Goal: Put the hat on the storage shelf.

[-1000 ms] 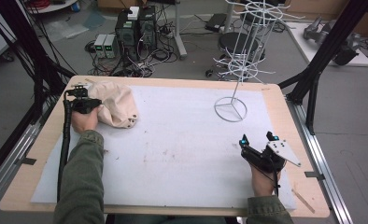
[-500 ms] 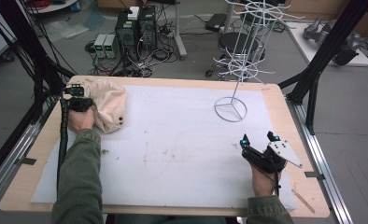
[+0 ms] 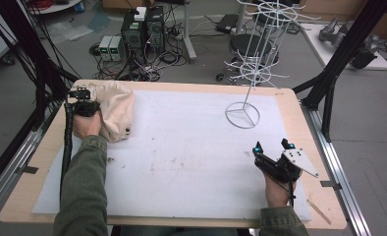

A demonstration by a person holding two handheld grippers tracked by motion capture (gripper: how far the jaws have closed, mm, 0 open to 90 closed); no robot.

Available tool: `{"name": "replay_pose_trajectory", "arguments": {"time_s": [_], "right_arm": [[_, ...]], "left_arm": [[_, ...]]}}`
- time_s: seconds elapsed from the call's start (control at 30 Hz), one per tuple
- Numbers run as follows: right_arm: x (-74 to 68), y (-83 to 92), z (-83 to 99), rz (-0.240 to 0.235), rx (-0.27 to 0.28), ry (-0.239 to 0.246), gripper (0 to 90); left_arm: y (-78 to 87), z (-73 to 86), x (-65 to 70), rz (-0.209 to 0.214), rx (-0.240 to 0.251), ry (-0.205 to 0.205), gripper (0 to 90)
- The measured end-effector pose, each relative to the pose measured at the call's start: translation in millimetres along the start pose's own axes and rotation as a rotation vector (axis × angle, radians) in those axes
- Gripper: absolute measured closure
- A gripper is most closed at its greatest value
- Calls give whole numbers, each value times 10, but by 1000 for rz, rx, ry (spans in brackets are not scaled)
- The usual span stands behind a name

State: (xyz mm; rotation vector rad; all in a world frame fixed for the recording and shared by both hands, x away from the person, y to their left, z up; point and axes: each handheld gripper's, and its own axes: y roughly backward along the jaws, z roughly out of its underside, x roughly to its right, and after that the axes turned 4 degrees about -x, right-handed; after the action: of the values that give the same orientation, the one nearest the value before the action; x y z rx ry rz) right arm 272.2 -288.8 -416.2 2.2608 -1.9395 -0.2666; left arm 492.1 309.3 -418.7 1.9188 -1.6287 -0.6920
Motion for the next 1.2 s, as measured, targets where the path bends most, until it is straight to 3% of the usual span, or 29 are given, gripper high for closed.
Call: {"name": "replay_pose_trajectory", "arguments": {"time_s": [0.1, 0.23, 0.4, 0.67, 0.87, 1.2], "right_arm": [[13, 4, -6, 5, 10, -5, 106], [21, 9, -7, 6, 5, -20, 106], [14, 4, -6, 2, 8, -10, 106], [6, -1, -5, -4, 1, -17, 106], [5, -3, -6, -9, 4, -12, 107], [1, -4, -5, -11, 4, -11, 106]], "left_arm": [[95, -25, 22, 23, 32, 27, 815], [212, -49, 58, 36, 73, 9, 815], [366, -36, 56, 81, 141, 44, 812], [640, -53, 58, 121, 224, 43, 812], [866, -79, 101, 168, 311, 35, 812], [1241, -45, 155, 268, 470, 58, 808]]}}
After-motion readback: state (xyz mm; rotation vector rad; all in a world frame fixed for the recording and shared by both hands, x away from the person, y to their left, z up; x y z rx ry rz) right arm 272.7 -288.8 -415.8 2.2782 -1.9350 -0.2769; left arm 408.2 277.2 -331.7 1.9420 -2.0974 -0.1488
